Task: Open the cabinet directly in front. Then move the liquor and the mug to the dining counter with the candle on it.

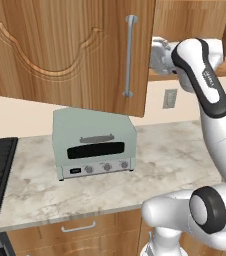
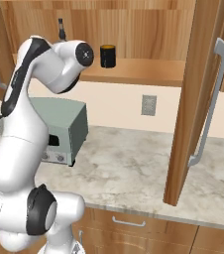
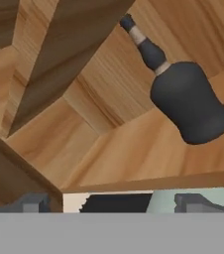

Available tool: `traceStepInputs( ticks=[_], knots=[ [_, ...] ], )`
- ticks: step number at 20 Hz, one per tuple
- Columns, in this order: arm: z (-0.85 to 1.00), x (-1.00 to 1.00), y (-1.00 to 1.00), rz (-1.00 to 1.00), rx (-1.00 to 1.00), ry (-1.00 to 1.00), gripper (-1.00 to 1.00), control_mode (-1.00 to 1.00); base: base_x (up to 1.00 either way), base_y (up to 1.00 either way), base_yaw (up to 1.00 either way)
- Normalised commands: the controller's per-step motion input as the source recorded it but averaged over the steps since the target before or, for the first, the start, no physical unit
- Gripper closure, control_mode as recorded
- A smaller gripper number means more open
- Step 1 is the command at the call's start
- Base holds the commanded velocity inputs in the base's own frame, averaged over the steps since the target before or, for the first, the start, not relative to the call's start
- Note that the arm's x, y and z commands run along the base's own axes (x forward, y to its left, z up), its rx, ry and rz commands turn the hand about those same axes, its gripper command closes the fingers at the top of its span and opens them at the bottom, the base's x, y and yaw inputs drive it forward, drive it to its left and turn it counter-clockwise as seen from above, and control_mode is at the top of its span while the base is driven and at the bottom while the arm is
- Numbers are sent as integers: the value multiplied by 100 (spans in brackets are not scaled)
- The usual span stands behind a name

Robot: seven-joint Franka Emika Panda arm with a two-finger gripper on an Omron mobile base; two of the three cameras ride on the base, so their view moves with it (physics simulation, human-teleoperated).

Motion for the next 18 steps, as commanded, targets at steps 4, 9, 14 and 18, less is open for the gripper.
traceStepInputs(
  ticks=[4, 9, 14, 18],
  knots=[
    [0, 6, 56, 28, -7, 7, -100, -100, 0, 0, 0],
    [0, -6, 56, 57, -2, 7, -100, -100, 0, 0, 0],
    [0, -28, 54, 69, 0, 2, -100, -100, 0, 0, 0],
    [0, -55, 72, 66, -7, 0, -100, -100, 0, 0, 0]
  ],
)
